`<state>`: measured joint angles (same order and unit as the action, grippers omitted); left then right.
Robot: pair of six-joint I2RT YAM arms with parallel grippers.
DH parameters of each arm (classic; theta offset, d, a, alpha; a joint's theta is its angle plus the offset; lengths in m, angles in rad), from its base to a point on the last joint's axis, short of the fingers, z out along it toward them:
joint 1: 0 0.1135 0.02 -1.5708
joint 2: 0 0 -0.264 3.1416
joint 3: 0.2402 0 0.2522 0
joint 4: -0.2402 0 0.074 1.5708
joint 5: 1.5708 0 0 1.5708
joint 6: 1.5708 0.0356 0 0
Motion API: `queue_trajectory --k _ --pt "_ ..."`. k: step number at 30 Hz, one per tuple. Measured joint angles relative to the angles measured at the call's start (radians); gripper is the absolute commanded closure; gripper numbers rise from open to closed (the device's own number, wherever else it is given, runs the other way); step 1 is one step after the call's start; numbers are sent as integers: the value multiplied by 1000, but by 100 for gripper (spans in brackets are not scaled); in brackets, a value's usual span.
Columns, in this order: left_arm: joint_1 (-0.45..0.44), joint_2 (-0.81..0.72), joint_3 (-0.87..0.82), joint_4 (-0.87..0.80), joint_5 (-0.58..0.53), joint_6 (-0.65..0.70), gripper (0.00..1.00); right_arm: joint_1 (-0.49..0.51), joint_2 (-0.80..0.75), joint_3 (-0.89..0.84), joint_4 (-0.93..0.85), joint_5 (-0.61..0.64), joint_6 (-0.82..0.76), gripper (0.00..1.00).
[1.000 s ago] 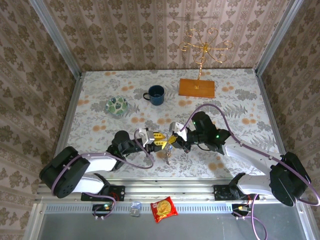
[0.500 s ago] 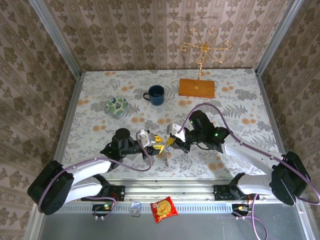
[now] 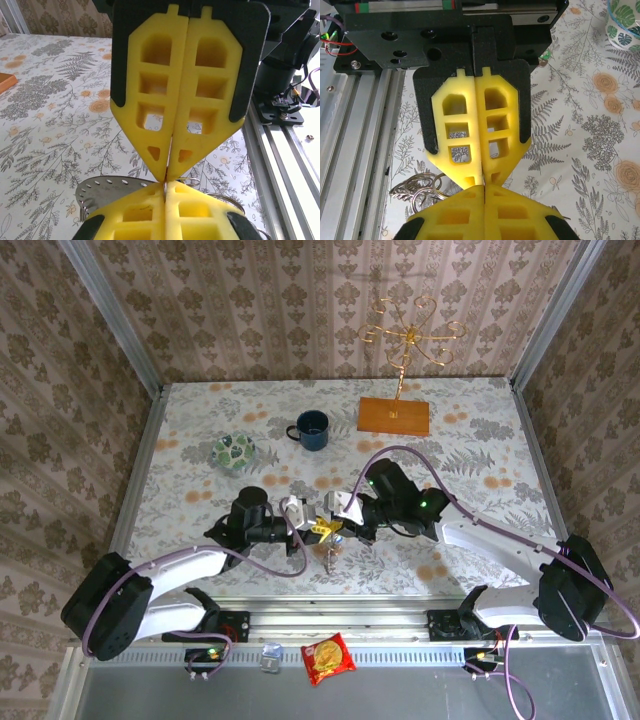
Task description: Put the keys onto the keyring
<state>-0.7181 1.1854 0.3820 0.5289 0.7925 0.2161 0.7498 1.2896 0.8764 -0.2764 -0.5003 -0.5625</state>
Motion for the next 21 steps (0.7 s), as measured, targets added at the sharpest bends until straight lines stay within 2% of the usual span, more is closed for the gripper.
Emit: queue_trajectory --k 3,6,12,21 --pt "0 -3 1 -5 0 2 100 -3 -1 0 6 0 15 78" --pt "0 -12 -5 3 -5 0 100 -17 -35 -24 49 0 57 70" --pt "2 -22 -66 126 -26 -53 100 -32 -145 -154 163 2 171 69" --pt "6 -3 -108 308 -56 -164 100 8 -151 -238 275 86 260 70"
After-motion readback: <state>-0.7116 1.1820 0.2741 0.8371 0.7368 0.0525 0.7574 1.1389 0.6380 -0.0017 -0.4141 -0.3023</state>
